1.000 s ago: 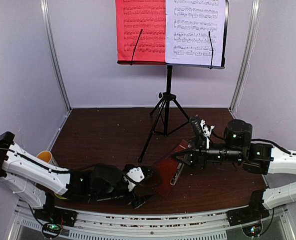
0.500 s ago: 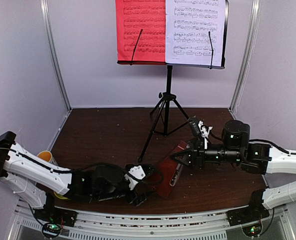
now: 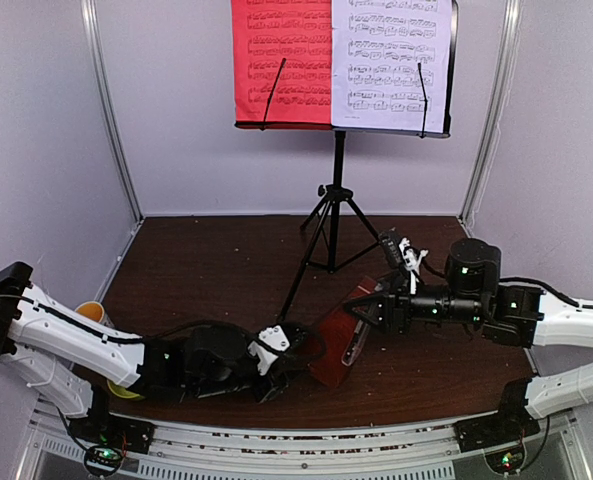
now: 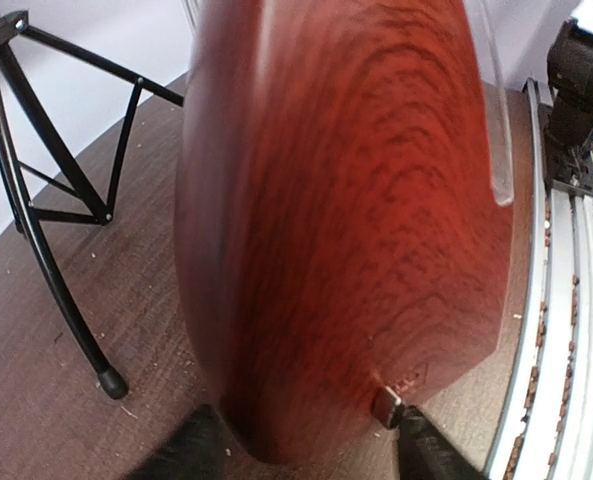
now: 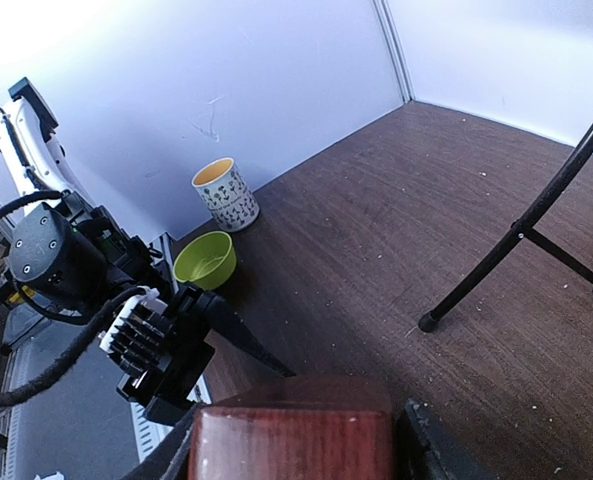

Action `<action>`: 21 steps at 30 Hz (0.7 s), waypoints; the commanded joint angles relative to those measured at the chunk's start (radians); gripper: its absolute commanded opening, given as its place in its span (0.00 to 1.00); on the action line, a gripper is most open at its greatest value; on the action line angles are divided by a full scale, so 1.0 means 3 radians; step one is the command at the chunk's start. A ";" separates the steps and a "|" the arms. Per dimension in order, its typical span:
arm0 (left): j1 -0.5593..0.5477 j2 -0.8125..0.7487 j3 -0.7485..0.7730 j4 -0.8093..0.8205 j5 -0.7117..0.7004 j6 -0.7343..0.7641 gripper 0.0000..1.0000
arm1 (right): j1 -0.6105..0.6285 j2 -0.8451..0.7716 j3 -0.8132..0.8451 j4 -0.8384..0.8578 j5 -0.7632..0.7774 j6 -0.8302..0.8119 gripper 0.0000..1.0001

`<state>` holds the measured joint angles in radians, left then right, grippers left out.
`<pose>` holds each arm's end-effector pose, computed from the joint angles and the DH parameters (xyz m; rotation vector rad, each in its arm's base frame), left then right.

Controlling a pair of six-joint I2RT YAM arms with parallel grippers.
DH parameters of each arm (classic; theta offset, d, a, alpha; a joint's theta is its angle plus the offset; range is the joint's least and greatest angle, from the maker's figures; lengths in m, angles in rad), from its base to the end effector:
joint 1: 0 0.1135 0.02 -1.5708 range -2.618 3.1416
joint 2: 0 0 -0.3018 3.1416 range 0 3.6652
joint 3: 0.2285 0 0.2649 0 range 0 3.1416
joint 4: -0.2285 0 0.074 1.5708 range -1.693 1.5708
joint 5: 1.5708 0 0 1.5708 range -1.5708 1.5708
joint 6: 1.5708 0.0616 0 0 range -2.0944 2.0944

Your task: Set up the instrument practice props

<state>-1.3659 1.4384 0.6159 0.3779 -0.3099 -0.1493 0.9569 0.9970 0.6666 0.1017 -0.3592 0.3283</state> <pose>0.0834 -0.3089 0.2073 1.0031 1.7932 -0.6550 0.1251 0.2151 0.3102 -0.8675 1.7621 1.2075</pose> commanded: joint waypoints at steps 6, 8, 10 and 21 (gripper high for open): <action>0.0132 -0.0242 -0.0256 0.0379 -0.0299 -0.0397 0.95 | 0.0053 -0.0030 0.0071 0.0190 0.0952 0.0335 0.00; 0.0197 -0.0352 -0.0367 0.0420 -0.0426 -0.0561 0.97 | 0.0116 0.0008 0.0071 0.0129 0.1368 0.0461 0.00; 0.0254 -0.0458 -0.0430 0.0383 -0.0582 -0.0706 0.98 | 0.0190 0.0069 0.0097 0.0068 0.1733 0.0587 0.00; 0.0458 -0.0812 -0.0536 -0.0059 -0.1008 -0.1216 0.98 | 0.0704 0.0867 0.0593 -0.0387 0.3158 0.1138 0.00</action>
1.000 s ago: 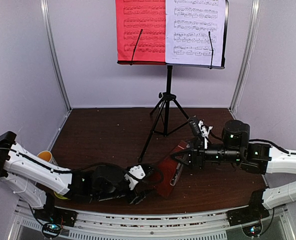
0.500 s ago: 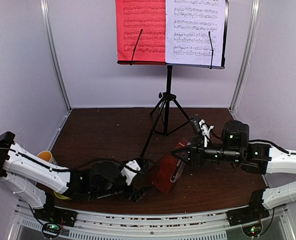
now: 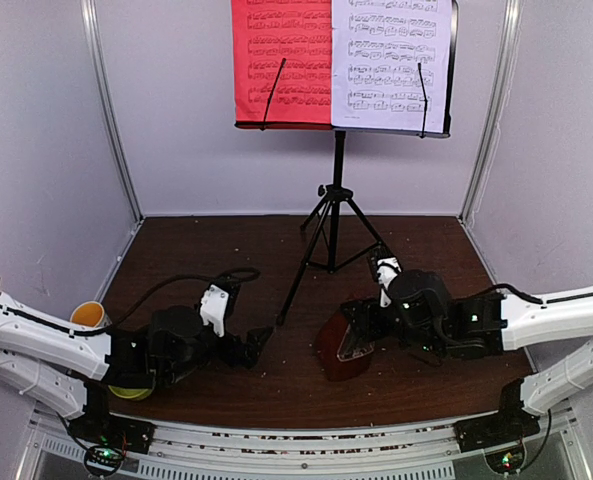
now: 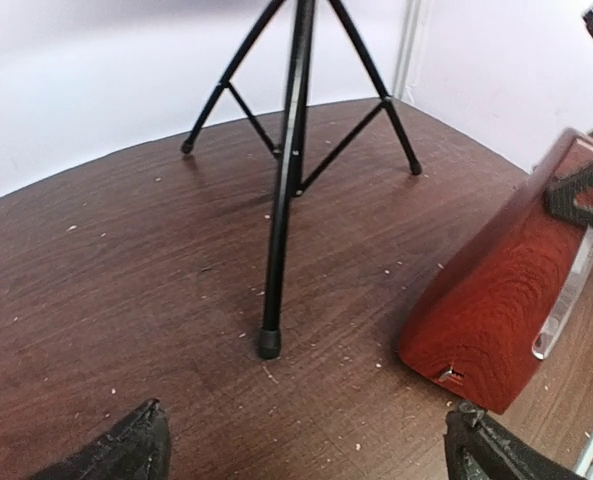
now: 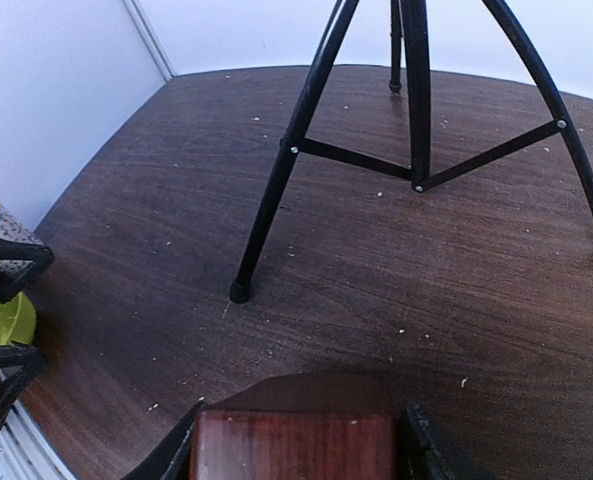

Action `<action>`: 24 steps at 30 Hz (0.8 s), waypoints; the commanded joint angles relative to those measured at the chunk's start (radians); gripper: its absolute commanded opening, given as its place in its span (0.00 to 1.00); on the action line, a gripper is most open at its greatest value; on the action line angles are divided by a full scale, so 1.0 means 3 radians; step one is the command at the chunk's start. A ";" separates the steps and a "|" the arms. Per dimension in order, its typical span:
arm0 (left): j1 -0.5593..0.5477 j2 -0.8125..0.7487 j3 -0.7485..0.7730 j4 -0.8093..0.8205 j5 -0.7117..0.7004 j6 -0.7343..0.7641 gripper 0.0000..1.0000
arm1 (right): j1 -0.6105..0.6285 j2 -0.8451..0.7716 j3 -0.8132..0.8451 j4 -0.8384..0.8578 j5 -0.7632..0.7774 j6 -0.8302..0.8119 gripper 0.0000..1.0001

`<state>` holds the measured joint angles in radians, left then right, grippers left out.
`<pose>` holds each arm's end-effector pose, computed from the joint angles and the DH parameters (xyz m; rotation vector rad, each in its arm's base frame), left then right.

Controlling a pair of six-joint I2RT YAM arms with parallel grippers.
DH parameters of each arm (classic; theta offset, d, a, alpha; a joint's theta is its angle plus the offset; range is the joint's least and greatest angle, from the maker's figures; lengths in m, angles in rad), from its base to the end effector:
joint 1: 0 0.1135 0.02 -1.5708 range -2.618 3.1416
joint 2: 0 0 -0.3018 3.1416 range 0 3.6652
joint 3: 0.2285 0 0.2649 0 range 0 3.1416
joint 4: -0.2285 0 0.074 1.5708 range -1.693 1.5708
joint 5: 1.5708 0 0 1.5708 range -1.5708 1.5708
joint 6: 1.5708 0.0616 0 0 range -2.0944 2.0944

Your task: Set up the instrument practice props

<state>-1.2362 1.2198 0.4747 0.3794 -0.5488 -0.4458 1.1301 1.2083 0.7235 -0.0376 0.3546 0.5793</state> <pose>0.1173 -0.2395 0.2208 0.3905 1.8884 -0.6153 0.1402 0.2472 0.2628 -0.3648 2.0977 0.6746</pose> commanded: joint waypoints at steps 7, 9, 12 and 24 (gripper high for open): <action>0.0030 -0.0125 -0.0069 -0.0179 -0.0276 -0.0300 0.98 | 0.0300 0.0905 0.1222 -0.0983 0.1484 0.1134 0.00; 0.0029 -0.0139 -0.0064 -0.0210 -0.0279 -0.0299 0.98 | 0.0319 0.1120 0.1458 -0.1304 0.1525 0.1428 0.00; 0.0032 -0.0171 -0.0071 -0.0245 -0.0300 -0.0298 0.98 | 0.0362 0.1406 0.1807 -0.1663 0.1538 0.1750 0.00; 0.0029 -0.0345 -0.0185 -0.0237 -0.0355 -0.0301 0.98 | 0.0513 0.2103 0.2634 -0.2507 0.1482 0.2531 0.34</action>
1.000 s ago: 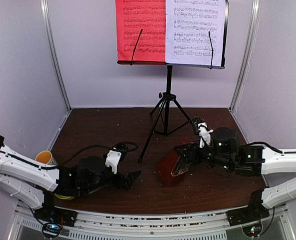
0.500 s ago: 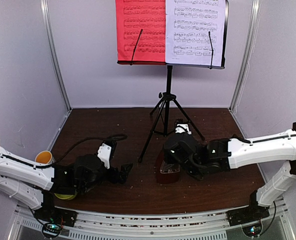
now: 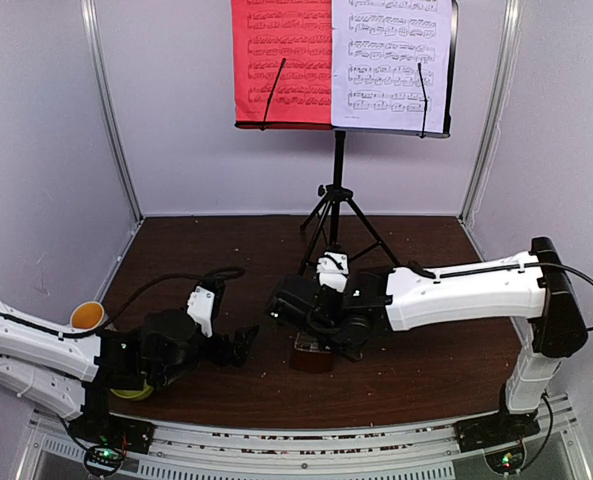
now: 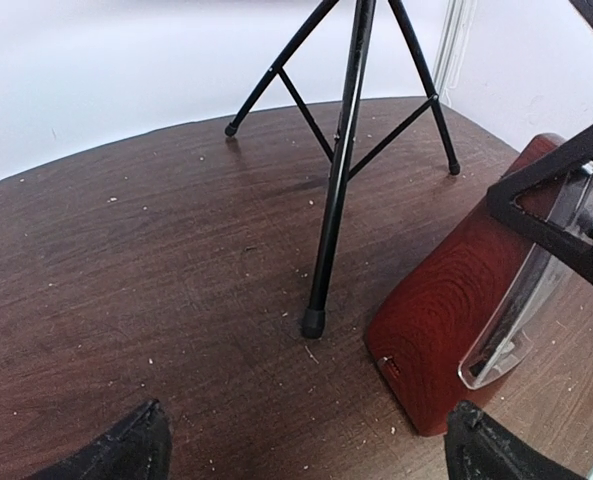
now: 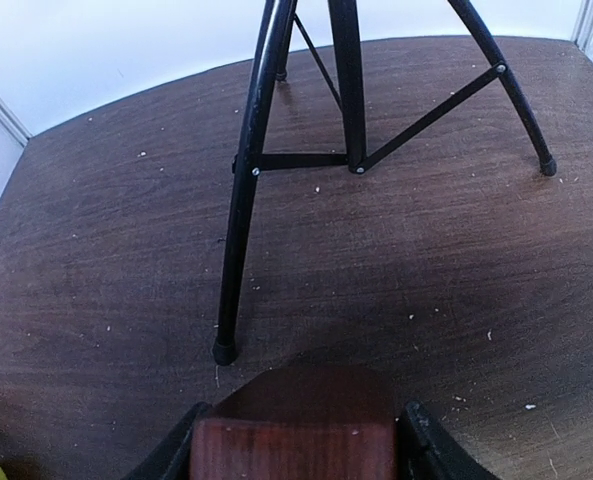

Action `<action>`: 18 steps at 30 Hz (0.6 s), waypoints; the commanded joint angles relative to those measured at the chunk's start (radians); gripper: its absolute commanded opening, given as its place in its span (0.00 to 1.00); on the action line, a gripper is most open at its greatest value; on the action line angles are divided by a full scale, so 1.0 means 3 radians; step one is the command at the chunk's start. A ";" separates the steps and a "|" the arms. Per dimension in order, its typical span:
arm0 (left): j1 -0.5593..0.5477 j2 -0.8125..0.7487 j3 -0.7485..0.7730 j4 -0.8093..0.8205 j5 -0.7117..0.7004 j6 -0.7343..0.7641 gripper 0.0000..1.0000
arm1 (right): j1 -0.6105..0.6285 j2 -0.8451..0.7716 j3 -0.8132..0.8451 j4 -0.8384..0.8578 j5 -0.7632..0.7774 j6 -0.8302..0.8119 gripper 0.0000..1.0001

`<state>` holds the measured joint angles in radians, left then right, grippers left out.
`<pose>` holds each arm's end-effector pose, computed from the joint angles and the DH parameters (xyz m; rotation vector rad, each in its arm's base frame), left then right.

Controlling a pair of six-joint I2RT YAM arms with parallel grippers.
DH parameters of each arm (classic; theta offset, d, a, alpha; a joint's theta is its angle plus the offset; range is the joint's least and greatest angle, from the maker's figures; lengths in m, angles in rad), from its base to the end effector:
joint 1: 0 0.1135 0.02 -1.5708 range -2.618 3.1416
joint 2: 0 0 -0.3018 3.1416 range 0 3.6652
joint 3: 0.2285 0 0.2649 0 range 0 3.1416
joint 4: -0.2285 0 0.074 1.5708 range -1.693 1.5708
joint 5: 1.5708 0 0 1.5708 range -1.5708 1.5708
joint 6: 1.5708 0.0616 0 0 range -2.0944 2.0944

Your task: Set up the instrument practice props

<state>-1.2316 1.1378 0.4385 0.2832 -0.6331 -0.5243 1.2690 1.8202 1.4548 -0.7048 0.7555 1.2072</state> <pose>0.1151 -0.2166 0.2173 0.2776 1.9221 -0.5545 0.1634 0.3827 0.2656 0.1597 2.2705 0.2537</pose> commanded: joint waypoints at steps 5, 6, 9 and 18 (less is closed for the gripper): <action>0.0015 -0.0090 -0.0081 0.0071 -0.0033 -0.0030 0.98 | 0.0108 -0.0001 0.0114 0.0015 0.0002 0.0365 0.62; 0.0013 -0.0092 -0.0081 0.0082 -0.0008 -0.0008 0.98 | 0.0112 -0.0034 0.0071 0.0107 -0.0047 0.0323 0.65; 0.0010 -0.0070 -0.0054 0.0134 0.0109 0.0063 0.98 | 0.0118 -0.0190 -0.0109 0.0518 -0.0209 0.0119 0.75; -0.0145 0.0133 0.0201 0.0265 0.0176 0.0133 0.98 | 0.0101 -0.1113 -0.1118 0.1813 -0.0330 -0.0699 1.00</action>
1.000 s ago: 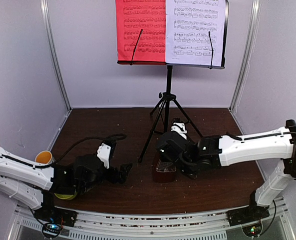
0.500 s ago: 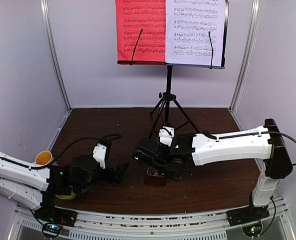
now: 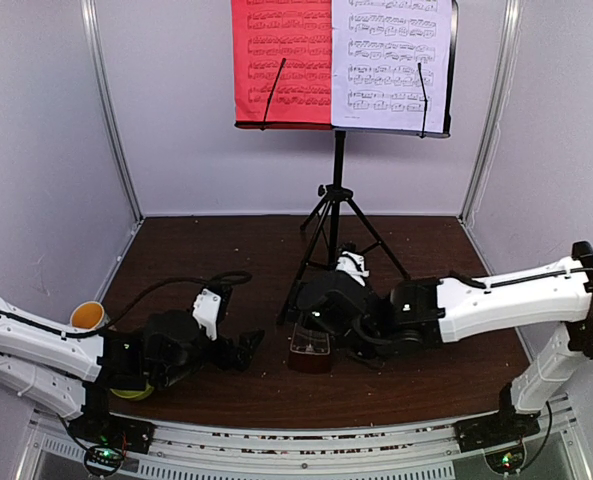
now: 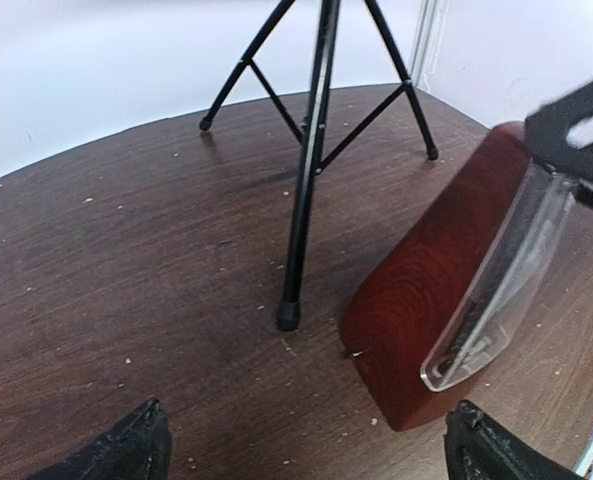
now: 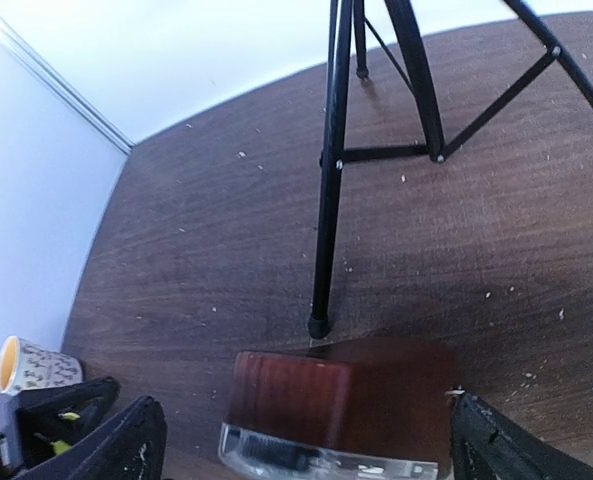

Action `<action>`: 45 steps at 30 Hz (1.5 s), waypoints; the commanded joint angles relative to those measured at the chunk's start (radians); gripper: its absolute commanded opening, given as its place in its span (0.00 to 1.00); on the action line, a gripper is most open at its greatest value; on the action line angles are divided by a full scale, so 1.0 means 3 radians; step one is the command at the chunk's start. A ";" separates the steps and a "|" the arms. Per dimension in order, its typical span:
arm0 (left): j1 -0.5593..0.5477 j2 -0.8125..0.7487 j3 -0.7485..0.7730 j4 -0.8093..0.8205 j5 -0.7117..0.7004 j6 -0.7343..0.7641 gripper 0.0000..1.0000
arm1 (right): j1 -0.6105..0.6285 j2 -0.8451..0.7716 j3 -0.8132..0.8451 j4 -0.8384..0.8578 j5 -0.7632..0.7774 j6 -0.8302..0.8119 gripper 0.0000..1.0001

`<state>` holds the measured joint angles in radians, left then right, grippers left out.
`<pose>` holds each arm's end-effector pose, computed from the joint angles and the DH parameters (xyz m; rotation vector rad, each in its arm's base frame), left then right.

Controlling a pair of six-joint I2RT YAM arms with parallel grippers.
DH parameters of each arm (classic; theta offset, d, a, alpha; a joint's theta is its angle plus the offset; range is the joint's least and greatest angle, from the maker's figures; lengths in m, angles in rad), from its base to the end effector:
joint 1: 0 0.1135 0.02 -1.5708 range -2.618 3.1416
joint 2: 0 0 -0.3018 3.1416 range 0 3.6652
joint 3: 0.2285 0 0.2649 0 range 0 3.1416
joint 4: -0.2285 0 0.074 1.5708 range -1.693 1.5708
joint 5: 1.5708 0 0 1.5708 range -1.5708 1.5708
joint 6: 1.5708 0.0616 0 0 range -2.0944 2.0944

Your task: Set up the instrument practice props

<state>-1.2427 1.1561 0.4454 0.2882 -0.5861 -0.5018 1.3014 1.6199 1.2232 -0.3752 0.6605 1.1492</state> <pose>0.1120 -0.2232 0.2155 0.3471 1.9326 -0.5806 0.1386 0.3600 0.2850 0.1501 2.2167 0.6181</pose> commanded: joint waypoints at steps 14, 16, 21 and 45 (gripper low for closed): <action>-0.0531 0.1144 0.1419 -0.0232 -0.0560 -0.0784 0.98 | -0.0752 -0.2016 -0.1889 0.1495 -0.0867 -0.1322 1.00; -0.0531 0.1300 0.1678 -0.0511 -0.0662 -0.0883 0.98 | -0.0859 -0.2123 -0.1982 0.1445 -0.0953 -0.1325 1.00; -0.0527 0.1622 0.2004 -0.0746 -0.0867 -0.0976 0.98 | -0.1071 -0.2360 -0.2172 0.1348 -0.1132 -0.1358 1.00; -0.0180 0.2286 0.2504 -0.1400 -0.0854 -0.1395 0.90 | -0.1247 -0.2489 -0.2451 0.1372 -0.1394 -0.1303 1.00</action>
<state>-1.3262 1.8175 1.1786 -0.0887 -0.8265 -0.8837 0.9333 0.8642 0.4973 0.0204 0.2577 0.7563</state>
